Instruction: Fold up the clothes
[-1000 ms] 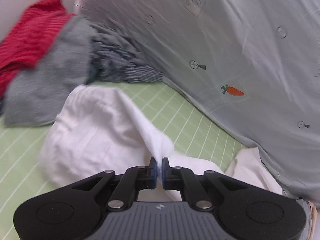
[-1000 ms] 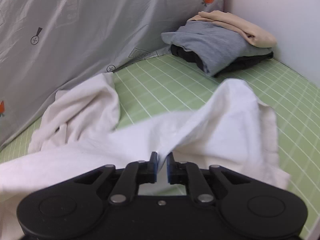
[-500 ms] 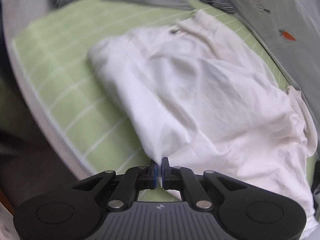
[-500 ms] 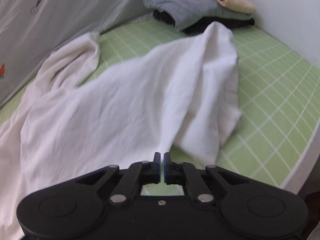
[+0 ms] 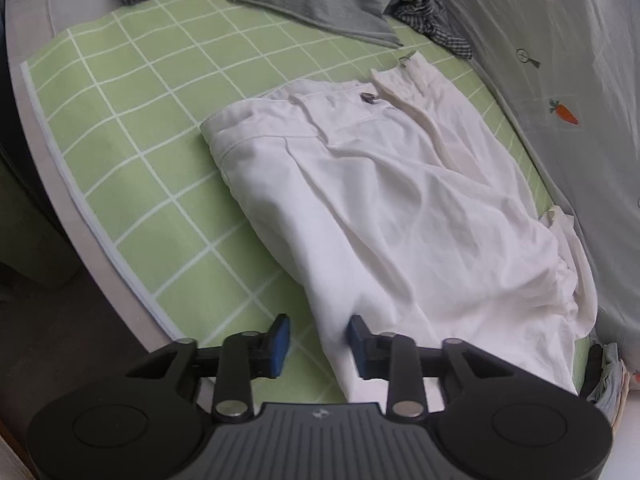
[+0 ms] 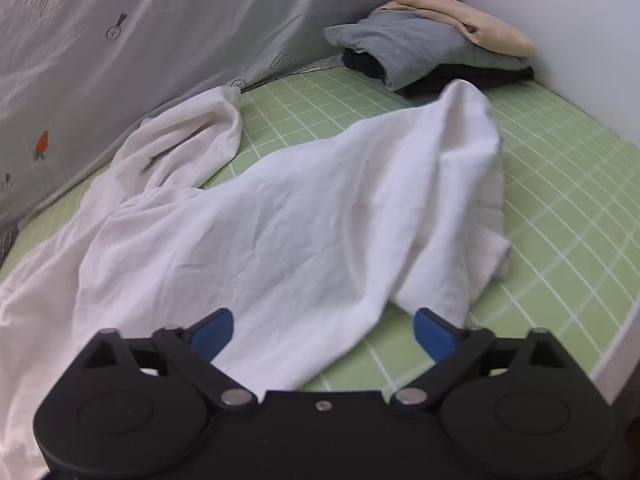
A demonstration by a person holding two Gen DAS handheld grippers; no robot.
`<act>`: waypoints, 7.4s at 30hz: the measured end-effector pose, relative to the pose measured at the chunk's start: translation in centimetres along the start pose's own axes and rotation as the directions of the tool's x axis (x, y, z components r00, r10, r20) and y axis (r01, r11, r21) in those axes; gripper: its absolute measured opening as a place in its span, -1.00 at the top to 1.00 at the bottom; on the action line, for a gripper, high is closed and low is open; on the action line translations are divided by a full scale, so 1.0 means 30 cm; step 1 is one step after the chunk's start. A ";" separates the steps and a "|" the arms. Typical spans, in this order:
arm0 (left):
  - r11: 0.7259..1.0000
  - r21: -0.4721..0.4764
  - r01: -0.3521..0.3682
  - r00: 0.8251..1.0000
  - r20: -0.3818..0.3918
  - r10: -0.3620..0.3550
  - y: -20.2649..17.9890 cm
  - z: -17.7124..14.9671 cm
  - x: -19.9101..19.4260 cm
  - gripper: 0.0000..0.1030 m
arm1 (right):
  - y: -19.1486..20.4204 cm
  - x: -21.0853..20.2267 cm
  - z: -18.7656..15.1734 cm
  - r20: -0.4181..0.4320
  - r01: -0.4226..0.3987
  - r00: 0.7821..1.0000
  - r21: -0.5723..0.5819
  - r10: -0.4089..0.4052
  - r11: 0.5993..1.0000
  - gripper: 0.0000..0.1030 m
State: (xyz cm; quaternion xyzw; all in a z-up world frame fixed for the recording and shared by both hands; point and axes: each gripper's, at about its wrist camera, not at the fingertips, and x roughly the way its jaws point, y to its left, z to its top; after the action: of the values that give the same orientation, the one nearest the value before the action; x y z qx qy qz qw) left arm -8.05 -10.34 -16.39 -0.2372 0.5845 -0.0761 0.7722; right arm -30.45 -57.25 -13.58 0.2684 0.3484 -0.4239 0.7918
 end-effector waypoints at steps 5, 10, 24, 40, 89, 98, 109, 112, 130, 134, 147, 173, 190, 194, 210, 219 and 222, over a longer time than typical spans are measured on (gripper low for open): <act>0.999 -0.028 0.043 0.999 0.019 -0.043 0.008 0.053 0.027 0.09 | -0.034 0.090 0.028 -0.040 -0.021 0.999 0.100 0.025 0.995 -0.82; 0.992 -0.093 0.080 0.997 0.013 -0.080 0.036 0.118 0.051 0.04 | -0.006 0.152 0.025 -0.100 -0.003 0.995 0.121 0.015 0.993 -0.43; 0.996 0.005 -0.084 0.980 0.180 0.082 0.094 0.321 -0.044 0.85 | 0.176 0.087 -0.079 -0.114 -0.103 0.988 0.009 0.103 0.995 0.86; 0.962 0.045 -0.270 0.957 0.124 0.263 0.043 0.335 0.046 -0.26 | 0.206 -0.026 -0.181 -0.133 -0.139 0.981 0.037 0.143 0.990 0.15; 0.782 0.547 -0.298 0.940 0.026 0.340 -0.559 -0.360 0.327 -1.00 | -0.464 0.223 0.270 0.011 -0.315 0.945 0.289 0.326 0.904 0.90; 0.773 0.563 -0.292 0.944 0.038 0.329 -0.541 -0.381 0.319 -1.00 | -0.338 -0.023 0.401 0.269 -0.534 0.837 0.212 0.476 0.819 0.94; 0.766 0.576 -0.287 0.951 0.074 0.300 -0.492 -0.461 0.295 -1.00 | -0.478 -0.006 0.046 -0.015 -0.165 0.986 0.133 0.168 0.977 0.94; 0.768 0.573 -0.288 0.950 0.072 0.303 -0.490 -0.466 0.293 -1.00 | -0.559 0.000 -0.020 -0.057 -0.168 0.981 0.246 0.187 0.955 0.94; 0.696 0.688 -0.207 0.950 -0.029 0.311 -0.479 -0.394 0.280 -1.00 | -0.494 0.083 0.082 0.008 -0.068 0.998 0.169 0.068 0.983 0.48; 0.683 0.703 -0.196 0.949 -0.041 0.314 -0.484 -0.385 0.288 -1.00 | -0.402 0.111 0.069 0.008 0.084 0.996 -0.034 -0.084 0.996 0.08; 0.671 0.718 -0.185 0.943 -0.062 0.326 -0.395 -0.389 0.223 -1.00 | -0.686 -0.079 -0.075 0.100 -0.082 0.994 0.528 0.034 0.845 0.19; 0.652 0.739 -0.171 0.942 -0.071 0.328 -0.581 -0.170 0.396 -1.00 | -0.448 0.120 0.037 0.003 -0.103 0.994 0.248 0.105 0.963 0.05; 0.650 0.741 -0.168 0.941 -0.076 0.331 -0.537 -0.182 0.344 -1.00 | -0.640 -0.092 -0.160 -0.058 0.081 0.996 0.324 -0.065 0.943 0.81; 0.652 0.739 -0.170 0.942 -0.072 0.327 -0.547 -0.167 0.347 -1.00 | -0.656 -0.116 -0.141 -0.002 0.062 0.998 0.325 -0.064 0.944 0.52; 0.685 0.702 -0.197 0.943 -0.055 0.327 -0.593 -0.098 0.365 -1.00 | -0.680 0.044 0.018 0.050 -0.088 0.996 0.240 0.079 0.967 0.01; 0.708 0.673 -0.215 0.933 -0.072 0.352 -0.628 -0.049 0.382 -1.00 | -0.595 0.082 0.094 0.094 -0.037 0.995 0.003 0.037 0.999 0.68; 0.681 0.708 -0.189 0.918 -0.118 0.378 -0.651 -0.054 0.393 -1.00 | -0.579 0.042 0.145 0.189 0.047 0.981 -0.068 -0.033 0.997 0.69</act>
State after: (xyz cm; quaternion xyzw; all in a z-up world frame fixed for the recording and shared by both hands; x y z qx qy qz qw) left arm -2.86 -32.55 -18.04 0.1697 0.6388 -0.1939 0.7249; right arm -43.47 -69.62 -14.15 0.1915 0.2926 -0.4503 0.8216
